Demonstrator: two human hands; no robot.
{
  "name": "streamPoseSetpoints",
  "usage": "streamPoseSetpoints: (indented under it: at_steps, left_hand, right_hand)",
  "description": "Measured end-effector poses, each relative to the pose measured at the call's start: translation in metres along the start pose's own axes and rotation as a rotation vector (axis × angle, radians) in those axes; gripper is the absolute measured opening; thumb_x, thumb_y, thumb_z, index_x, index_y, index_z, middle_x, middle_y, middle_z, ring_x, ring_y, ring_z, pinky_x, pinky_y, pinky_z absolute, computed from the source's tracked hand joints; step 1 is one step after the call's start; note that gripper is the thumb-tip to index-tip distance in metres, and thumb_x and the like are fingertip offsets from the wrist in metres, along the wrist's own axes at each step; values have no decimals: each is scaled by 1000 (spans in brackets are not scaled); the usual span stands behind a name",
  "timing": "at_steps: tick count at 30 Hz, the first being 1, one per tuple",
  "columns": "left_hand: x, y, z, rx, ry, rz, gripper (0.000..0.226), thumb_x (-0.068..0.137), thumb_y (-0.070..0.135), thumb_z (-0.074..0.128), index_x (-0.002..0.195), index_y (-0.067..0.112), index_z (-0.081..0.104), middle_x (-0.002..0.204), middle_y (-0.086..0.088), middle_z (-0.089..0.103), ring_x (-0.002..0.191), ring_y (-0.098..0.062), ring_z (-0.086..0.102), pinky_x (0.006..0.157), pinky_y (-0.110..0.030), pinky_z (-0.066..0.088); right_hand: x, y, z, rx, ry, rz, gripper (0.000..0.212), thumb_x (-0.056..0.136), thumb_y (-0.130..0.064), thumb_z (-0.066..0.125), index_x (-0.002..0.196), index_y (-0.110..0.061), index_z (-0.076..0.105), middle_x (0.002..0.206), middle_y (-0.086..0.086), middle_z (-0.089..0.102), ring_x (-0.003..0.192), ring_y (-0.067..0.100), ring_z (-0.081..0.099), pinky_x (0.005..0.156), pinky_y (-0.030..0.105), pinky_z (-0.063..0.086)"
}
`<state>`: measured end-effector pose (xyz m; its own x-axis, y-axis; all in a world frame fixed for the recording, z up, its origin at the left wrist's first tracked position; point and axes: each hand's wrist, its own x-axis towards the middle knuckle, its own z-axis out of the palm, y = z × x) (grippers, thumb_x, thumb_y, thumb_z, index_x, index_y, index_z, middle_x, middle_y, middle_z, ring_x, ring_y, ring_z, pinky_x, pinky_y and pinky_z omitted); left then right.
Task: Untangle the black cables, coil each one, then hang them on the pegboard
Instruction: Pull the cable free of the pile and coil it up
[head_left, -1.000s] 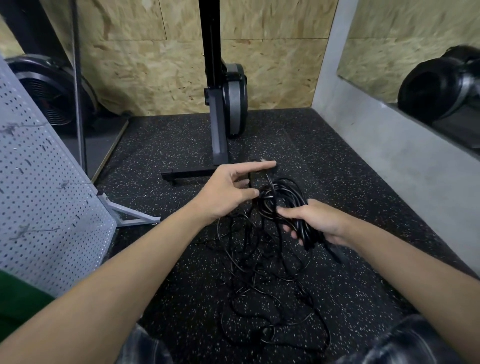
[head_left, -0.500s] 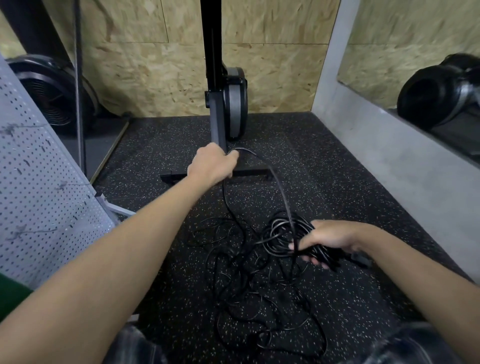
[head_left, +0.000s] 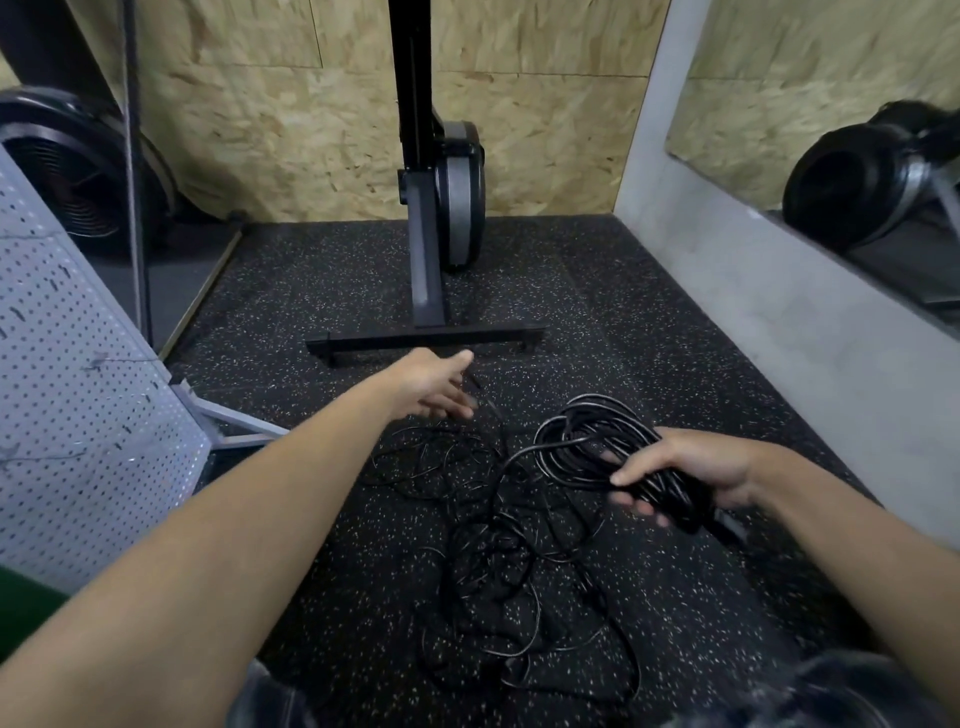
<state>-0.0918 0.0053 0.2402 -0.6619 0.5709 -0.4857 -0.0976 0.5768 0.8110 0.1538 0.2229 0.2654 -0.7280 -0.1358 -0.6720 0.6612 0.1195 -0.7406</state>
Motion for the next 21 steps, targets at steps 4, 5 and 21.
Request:
streamPoseSetpoints:
  at_steps: [4, 5, 21]
  left_hand:
    - [-8, -17, 24, 169, -329, 25, 45, 112, 38, 34, 126, 16, 71, 119, 1, 78, 116, -21, 71, 104, -45, 50]
    - [-11, -20, 29, 160, -404, 52, 45, 111, 30, 32, 123, 19, 74, 124, 2, 76, 121, -23, 68, 105, -46, 48]
    - [-49, -48, 69, 366, -256, 335, 54, 86, 51, 80, 119, 24, 47, 122, -9, 69, 97, -29, 73, 82, -45, 61]
  right_hand:
    - [3, -7, 3, 129, 50, -178, 33, 80, -20, 81, 106, -4, 65, 90, 12, 65, 71, 20, 59, 57, 28, 54]
    - [2, -11, 4, 176, 66, -228, 40, 79, -20, 82, 110, -3, 64, 90, 12, 65, 71, 21, 59, 57, 28, 55]
    - [-8, -56, 24, 548, 420, -531, 22, 100, -19, 60, 120, -10, 56, 81, 2, 62, 65, 13, 56, 55, 26, 49]
